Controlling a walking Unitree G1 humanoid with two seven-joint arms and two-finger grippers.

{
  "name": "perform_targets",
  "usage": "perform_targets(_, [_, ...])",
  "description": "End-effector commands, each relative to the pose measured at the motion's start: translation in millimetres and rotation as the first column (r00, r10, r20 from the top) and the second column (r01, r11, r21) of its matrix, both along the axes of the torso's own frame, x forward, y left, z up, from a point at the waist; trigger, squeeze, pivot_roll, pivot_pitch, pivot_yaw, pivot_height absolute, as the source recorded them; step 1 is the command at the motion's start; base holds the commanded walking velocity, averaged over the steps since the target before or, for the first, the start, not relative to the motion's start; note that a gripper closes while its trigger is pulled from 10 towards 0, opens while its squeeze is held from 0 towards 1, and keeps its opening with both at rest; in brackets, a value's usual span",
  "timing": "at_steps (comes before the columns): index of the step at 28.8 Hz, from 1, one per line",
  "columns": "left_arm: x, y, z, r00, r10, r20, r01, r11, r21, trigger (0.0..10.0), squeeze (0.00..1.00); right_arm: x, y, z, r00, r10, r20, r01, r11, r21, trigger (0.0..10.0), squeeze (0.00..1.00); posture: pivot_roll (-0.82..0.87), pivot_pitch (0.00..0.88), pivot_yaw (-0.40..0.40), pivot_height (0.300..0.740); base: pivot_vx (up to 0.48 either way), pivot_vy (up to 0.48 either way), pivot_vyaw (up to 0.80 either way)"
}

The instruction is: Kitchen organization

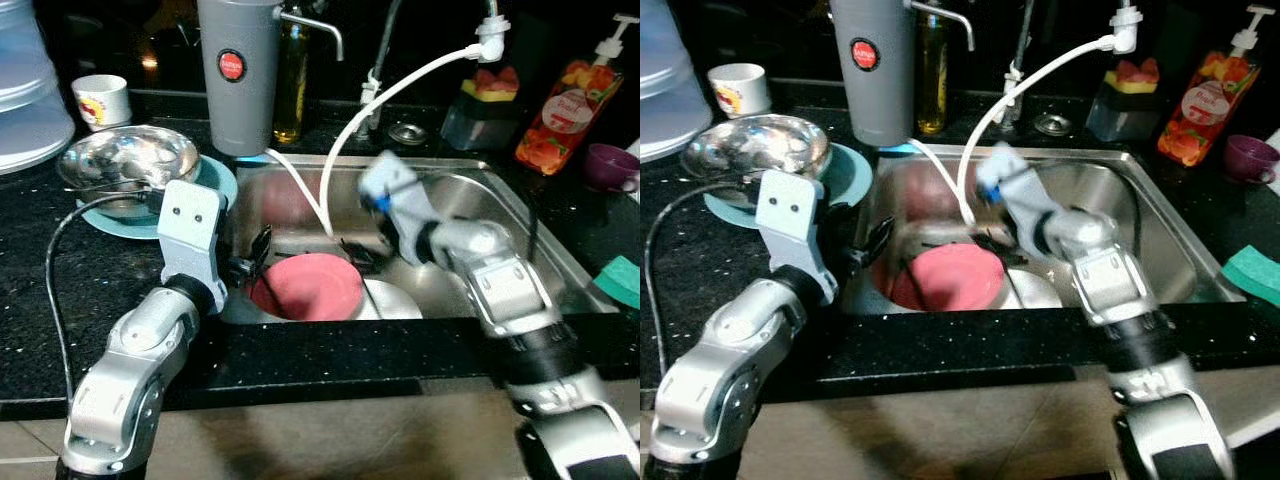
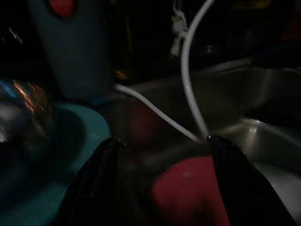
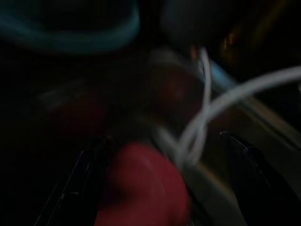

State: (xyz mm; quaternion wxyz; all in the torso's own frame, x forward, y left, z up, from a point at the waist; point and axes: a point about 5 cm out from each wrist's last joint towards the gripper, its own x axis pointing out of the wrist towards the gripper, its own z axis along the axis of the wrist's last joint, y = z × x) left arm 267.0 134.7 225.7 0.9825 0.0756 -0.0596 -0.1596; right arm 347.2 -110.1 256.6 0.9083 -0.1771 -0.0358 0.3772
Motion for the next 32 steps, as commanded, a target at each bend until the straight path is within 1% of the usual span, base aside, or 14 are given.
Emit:
perform_targets(1, [-3.2,-3.9,7.6,0.998,-0.02,0.052,0.019,0.999,0.03,10.0,0.0,-1.4,-3.9,4.0,1.0,0.004,0.014,-0.005,0.998,0.055,10.0,0.0,0.14,0.0,-0.086,0.74,0.0,0.0,0.0])
perform_targets(3, [-5.3,-1.9,24.1,0.987,-0.023,0.159,0.001,0.991,0.137,10.0,0.0,-14.8,6.9,7.8,0.99,0.141,0.012,-0.139,0.952,0.271,10.0,0.0,0.14,0.0,-0.089,0.74,0.0,0.0,0.0])
perform_targets(4, [-5.3,-1.9,24.1,0.987,-0.023,0.159,0.001,0.991,0.137,10.0,0.0,-14.8,6.9,7.8,0.99,0.141,0.012,-0.139,0.952,0.271,10.0,0.0,0.14,0.0,-0.089,0.74,0.0,0.0,0.0])
perform_targets(6, [-7.1,3.1,38.2,0.97,-0.03,0.243,-0.028,0.973,0.23,10.0,0.0,-28.3,13.9,4.8,0.969,0.247,0.009,-0.231,0.893,0.387,10.0,0.0,0.15,0.0,-0.088,0.74,0.0,0.0,0.0])
perform_targets(8, [-7.1,7.6,41.7,0.962,-0.039,0.269,-0.044,0.954,0.295,10.0,0.0,-34.1,16.7,3.4,0.958,0.287,0.007,-0.261,0.862,0.435,10.0,0.0,0.15,0.0,-0.083,0.74,0.0,0.0,0.0])
perform_targets(12, [-5.3,14.9,41.4,0.958,-0.055,0.281,-0.064,0.915,0.398,10.0,0.0,-43.4,18.5,1.0,0.936,0.352,0.014,-0.319,0.828,0.461,10.0,0.0,0.14,0.0,-0.079,0.74,0.0,0.0,0.0])
perform_targets(13, [-3.7,21.0,39.8,0.957,-0.068,0.281,-0.077,0.877,0.474,10.0,0.0,-51.5,17.3,0.2,0.91,0.414,0.017,-0.368,0.789,0.492,10.0,0.0,0.14,0.0,-0.079,0.74,0.0,0.0,0.0])
perform_targets(17, [-3.4,23.0,39.2,0.958,-0.071,0.279,-0.08,0.866,0.494,10.0,0.0,-53.8,16.9,0.2,0.903,0.43,0.018,-0.38,0.776,0.503,10.0,0.0,0.14,0.0,-0.078,0.74,0.0,0.0,0.0])
perform_targets(20, [-0.2,43.6,36.7,0.964,-0.066,0.258,-0.111,0.779,0.617,10.0,0.0,-78.6,15.7,-7.2,0.836,0.548,-0.009,-0.465,0.718,0.518,10.0,0.0,0.13,0.0,-0.066,0.74,0.0,0.0,0.0])
perform_targets(27, [2.5,54.5,35.8,0.966,-0.063,0.252,-0.126,0.735,0.666,10.0,0.0,-100.5,19.2,-12.9,0.766,0.641,-0.042,-0.539,0.677,0.501,10.0,0.0,0.12,0.0,-0.058,0.74,0.0,0.0,0.0])
perform_targets(28, [4.3,57.8,36.3,0.966,-0.066,0.251,-0.128,0.722,0.68,10.0,0.0,-113.4,23.9,-16.5,0.723,0.688,-0.058,-0.586,0.655,0.478,10.0,0.0,0.11,0.0,-0.056,0.74,0.0,0.0,0.0])
perform_targets(29, [5.0,58.8,36.8,0.965,-0.067,0.252,-0.129,0.718,0.684,10.0,0.0,-116.9,25.5,-17.6,0.712,0.699,-0.062,-0.596,0.649,0.472,10.0,0.0,0.11,0.0,-0.056,0.74,0.0,0.0,0.0])
perform_targets(31, [6.7,59.6,38.5,0.964,-0.075,0.256,-0.129,0.71,0.693,10.0,0.0,-113.6,30.6,-21.6,0.745,0.663,-0.077,-0.569,0.691,0.447,10.0,0.0,0.11,0.0,-0.057,0.74,0.0,0.0,0.0])
perform_targets(32, [6.7,59.6,38.5,0.964,-0.075,0.256,-0.129,0.71,0.693,10.0,0.0,-113.6,30.6,-21.6,0.745,0.663,-0.077,-0.569,0.691,0.447,10.0,0.0,0.11,0.0,-0.057,0.74,0.0,0.0,0.0])
